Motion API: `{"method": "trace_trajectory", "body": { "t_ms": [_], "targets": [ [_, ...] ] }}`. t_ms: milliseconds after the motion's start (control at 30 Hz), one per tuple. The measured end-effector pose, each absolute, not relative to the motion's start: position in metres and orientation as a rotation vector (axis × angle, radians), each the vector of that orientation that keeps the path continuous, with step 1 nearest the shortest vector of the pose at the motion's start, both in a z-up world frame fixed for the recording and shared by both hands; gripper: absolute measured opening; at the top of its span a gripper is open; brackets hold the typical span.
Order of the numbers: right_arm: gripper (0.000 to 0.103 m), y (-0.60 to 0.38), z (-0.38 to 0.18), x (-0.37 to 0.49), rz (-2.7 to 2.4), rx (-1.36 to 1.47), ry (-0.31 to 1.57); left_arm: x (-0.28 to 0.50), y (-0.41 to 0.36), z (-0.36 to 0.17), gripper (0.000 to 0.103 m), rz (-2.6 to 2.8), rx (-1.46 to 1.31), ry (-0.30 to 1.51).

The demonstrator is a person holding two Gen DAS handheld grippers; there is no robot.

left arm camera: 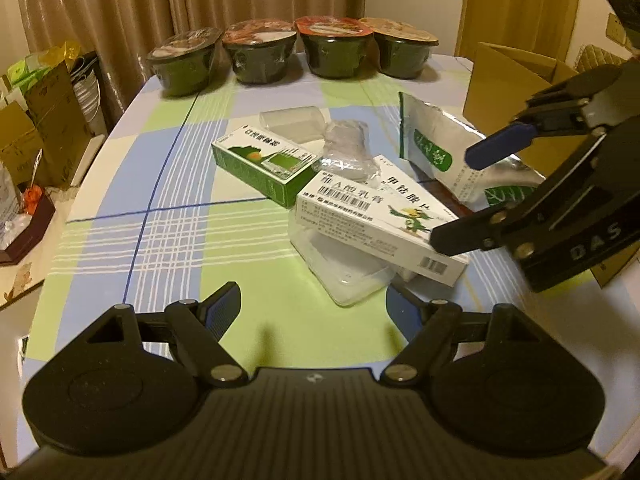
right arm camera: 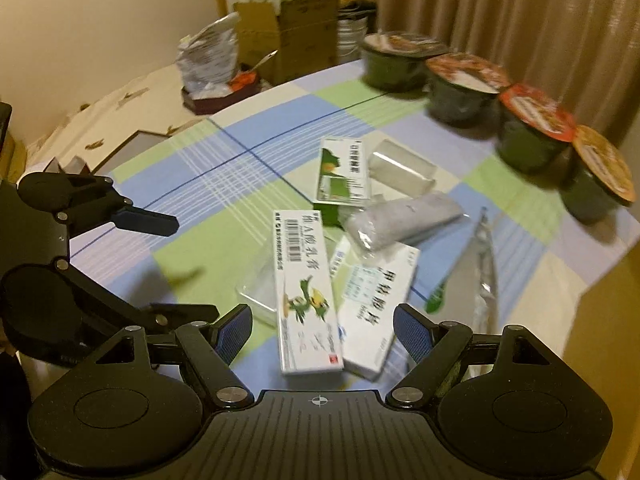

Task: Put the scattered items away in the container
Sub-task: 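Grasp the white medicine box with the right tool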

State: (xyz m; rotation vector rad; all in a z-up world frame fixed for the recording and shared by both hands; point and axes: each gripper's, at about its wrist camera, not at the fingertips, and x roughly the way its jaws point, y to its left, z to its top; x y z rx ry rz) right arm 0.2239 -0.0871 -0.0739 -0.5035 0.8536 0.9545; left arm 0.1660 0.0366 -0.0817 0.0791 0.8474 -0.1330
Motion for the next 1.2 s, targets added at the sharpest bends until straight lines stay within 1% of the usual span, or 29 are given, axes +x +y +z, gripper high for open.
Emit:
{"method": "trace_trajectory", "body": {
  "t_ms": [33, 67, 100, 300, 333, 367, 433, 733, 900, 1100, 1200],
  "targets": [
    [0.078, -0.083, -0.077, 0.226, 0.963, -0.514, 0.859, 0.167, 0.038, -0.084, 0.076, -0.132, 0.079, 0.854],
    [0.068, -0.079, -0.080, 0.228, 0.969, -0.522, 0.870, 0.168, 0.039, -0.087, 0.076, -0.131, 0.080, 0.860],
    [0.067, -0.076, -0.083, 0.230, 0.971, -0.528, 0.880, 0.169, 0.040, -0.088, 0.076, -0.135, 0.081, 0.864],
    [0.067, -0.068, -0.097, 0.238, 0.989, -0.536, 0.909, 0.172, 0.042, -0.096, 0.076, -0.159, 0.087, 0.872],
    [0.065, -0.066, -0.100, 0.239, 0.990, -0.537, 0.914, 0.173, 0.042, -0.098, 0.076, -0.162, 0.083, 0.875],
    [0.051, -0.065, -0.102, 0.239, 0.989, -0.537, 0.920, 0.174, 0.041, -0.099, 0.076, -0.166, 0.080, 0.878],
    [0.043, -0.064, -0.104, 0.240, 0.973, -0.527, 0.933, 0.175, 0.040, -0.102, 0.076, -0.173, 0.080, 0.885],
    [0.041, -0.081, -0.090, 0.237, 0.828, -0.457, 0.924, 0.189, 0.030, -0.100, 0.076, -0.179, 0.066, 0.852],
    [0.041, -0.092, -0.086, 0.241, 0.764, -0.440, 0.915, 0.211, 0.019, -0.100, 0.080, -0.167, 0.080, 0.828],
    [0.041, -0.097, -0.086, 0.242, 0.764, -0.428, 0.912, 0.226, 0.012, -0.108, 0.083, -0.173, 0.103, 0.847],
    [0.041, -0.097, -0.089, 0.241, 0.768, -0.440, 0.912, 0.220, 0.020, -0.109, 0.076, -0.148, 0.116, 0.868]
  ]
}}
